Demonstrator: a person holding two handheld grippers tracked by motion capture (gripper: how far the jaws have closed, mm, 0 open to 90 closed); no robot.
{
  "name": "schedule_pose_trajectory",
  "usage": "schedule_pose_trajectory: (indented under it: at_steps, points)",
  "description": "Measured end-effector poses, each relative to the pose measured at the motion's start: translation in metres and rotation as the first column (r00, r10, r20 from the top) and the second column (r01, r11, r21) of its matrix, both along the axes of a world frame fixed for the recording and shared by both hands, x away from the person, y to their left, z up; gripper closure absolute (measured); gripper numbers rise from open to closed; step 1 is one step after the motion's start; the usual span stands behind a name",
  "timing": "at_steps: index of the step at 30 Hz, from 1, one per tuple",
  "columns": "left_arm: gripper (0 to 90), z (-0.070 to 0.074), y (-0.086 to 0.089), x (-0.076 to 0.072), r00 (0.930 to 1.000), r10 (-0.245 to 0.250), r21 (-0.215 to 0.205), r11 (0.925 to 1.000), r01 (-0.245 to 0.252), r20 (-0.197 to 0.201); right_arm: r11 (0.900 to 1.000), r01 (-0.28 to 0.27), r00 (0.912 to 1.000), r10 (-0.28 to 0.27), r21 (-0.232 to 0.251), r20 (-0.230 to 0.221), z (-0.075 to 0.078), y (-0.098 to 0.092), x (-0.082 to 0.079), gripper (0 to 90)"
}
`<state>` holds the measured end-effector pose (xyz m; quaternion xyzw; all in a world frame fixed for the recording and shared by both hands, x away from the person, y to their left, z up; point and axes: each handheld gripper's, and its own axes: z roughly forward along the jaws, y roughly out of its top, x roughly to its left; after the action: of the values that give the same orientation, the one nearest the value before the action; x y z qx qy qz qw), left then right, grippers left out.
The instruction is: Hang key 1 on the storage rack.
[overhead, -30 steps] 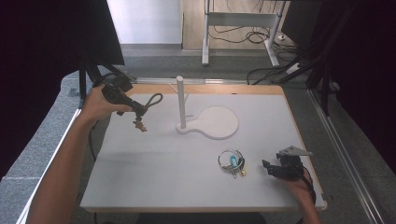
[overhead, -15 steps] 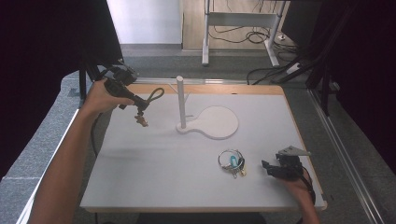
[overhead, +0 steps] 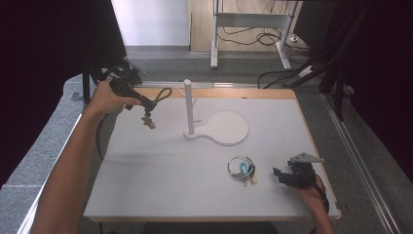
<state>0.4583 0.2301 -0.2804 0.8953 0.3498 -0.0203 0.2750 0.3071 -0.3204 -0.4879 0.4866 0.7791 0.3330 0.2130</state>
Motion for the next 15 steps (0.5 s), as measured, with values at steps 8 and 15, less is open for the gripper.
schedule_pose_trajectory:
  at_steps: [8, 15]
  points:
    - [67.4, 0.001, -0.008, 0.009, 1.0000, -0.002, 0.001, 1.0000, 0.002, -0.004, 1.000, 0.001, 1.0000, -0.001, 0.001, -0.003, 0.000, -0.001, 0.000, 31.1]
    - [67.4, -0.001, -0.011, 0.019, 0.9999, 0.004, -0.008, 1.0000, -0.004, -0.013, 1.000, -0.003, 1.0000, 0.003, -0.003, -0.005, -0.001, -0.001, 0.001, 31.1]
